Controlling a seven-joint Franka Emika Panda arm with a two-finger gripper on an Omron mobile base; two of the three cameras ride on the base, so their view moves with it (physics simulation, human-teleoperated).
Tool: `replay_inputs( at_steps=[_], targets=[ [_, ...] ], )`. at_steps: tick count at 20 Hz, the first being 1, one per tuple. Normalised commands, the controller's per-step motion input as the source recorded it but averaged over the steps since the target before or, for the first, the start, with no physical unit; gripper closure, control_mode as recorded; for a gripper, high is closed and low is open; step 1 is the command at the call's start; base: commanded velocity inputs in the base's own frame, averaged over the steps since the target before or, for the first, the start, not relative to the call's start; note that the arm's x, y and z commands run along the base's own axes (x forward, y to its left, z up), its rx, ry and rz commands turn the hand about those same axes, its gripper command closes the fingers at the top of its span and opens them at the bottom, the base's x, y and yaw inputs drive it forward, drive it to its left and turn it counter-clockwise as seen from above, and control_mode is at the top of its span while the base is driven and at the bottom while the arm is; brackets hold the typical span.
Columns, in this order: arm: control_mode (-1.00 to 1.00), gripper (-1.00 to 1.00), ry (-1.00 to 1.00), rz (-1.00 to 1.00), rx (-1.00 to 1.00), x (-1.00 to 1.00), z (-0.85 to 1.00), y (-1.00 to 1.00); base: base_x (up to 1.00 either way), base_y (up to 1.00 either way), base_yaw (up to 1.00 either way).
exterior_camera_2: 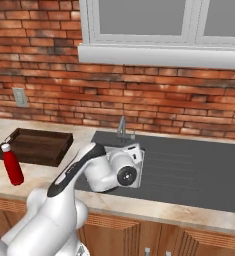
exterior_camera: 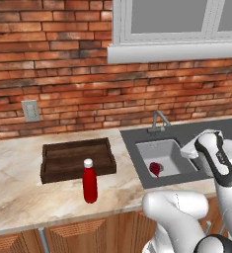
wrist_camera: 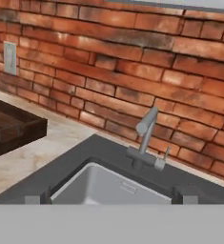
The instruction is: Pick up all produce items and place them in the sink. Turn on the sink faucet to wash them. Then turn the sink off and put them in the tray.
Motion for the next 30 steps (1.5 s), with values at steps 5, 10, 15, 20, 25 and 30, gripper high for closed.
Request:
replay_inputs(
  at_steps=[5,10,15,20,25,30],
  targets=[
    [-1.00,-1.00,-0.16,0.04,0.00,0.00,0.31,-0.17,0.00,0.00,0.00],
    [-1.00,-1.00,-0.07,0.06,0.00,0.11,0.11,-0.11,0.00,0.00,0.00],
    [-1.00,-1.00,0.00,0.02,0.00,0.27,-0.08,-0.10,0.00,0.00,0.00],
    [-1.00,-1.00,0.00,0.07,0.01,0.42,-0.05,-0.09,0.00,0.00,0.00],
    [-1.00,-1.00,0.00,0.09,0.00,0.28,-0.22,-0.03,0.00,0.00,0.00],
    [-1.00,-1.00,0.00,0.10,0.00,0.24,-0.20,-0.10,0.00,0.00,0.00]
  ],
)
